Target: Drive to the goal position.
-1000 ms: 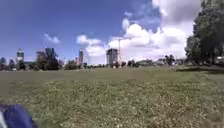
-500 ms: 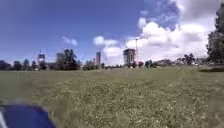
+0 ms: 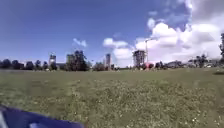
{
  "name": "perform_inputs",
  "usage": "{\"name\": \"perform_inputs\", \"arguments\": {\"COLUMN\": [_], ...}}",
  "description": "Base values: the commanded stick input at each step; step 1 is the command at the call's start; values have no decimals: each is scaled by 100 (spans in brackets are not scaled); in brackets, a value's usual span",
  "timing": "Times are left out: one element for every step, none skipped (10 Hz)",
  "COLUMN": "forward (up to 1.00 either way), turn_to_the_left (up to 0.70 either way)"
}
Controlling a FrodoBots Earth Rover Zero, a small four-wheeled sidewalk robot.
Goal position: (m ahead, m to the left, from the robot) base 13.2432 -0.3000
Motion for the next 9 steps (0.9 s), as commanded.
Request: {"name": "perform_inputs", "arguments": {"forward": [70, 70, 70, 70, 70, 70, 70, 70, 70], "turn_to_the_left": [0, 0, 0, 0, 0, 0, 0, 0, 0]}}
